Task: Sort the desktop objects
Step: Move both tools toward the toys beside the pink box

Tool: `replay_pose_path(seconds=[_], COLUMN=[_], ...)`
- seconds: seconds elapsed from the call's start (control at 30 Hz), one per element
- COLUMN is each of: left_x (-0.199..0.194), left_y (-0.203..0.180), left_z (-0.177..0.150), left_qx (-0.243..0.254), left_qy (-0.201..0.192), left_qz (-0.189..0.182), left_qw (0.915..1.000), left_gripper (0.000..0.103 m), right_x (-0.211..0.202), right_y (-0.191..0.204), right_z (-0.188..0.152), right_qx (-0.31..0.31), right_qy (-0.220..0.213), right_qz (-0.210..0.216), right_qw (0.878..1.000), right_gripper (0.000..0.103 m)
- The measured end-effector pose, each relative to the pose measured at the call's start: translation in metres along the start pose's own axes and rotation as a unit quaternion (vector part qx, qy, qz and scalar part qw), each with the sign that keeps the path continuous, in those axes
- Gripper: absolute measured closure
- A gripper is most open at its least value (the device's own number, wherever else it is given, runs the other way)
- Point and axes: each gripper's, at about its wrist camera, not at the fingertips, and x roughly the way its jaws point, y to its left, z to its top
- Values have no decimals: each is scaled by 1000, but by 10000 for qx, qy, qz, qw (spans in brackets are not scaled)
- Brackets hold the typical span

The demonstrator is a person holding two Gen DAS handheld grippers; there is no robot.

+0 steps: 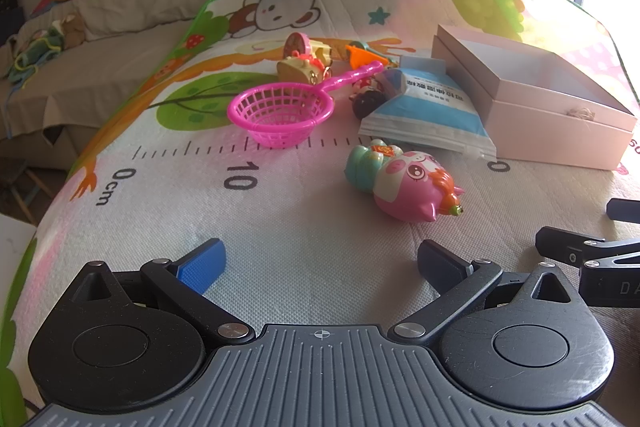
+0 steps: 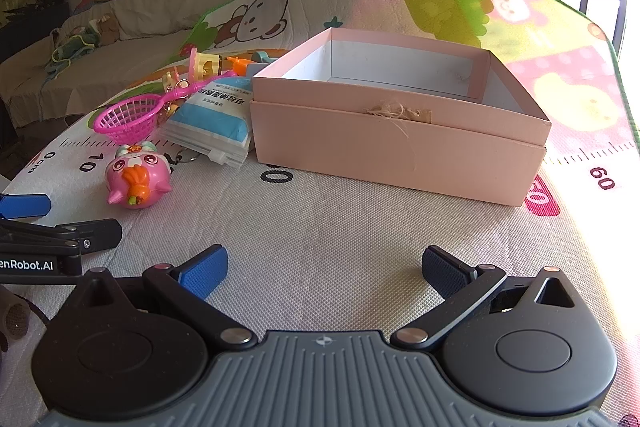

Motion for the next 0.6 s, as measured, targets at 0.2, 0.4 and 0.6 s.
replay_pose_path(seconds=[0.2,0.4,0.6], left_x=[0,-2,0], left_y=[0,2,1], left_z=[0,1,1], left_qx=[-4,7,30], left_qy=[-2,12,93], left_qz=[-4,-3,-17], left_qw=[10000,10000,10000], left_gripper=[0,0,0], right_x=[-1,1,0], right_y=[0,-1,-1], right_z=[3,3,7], right_qx=[3,-64,-118], right_qy=[5,71,321], right_qz=[31,77,108], right_qw=[10000,9999,9994], right_gripper=[0,0,0])
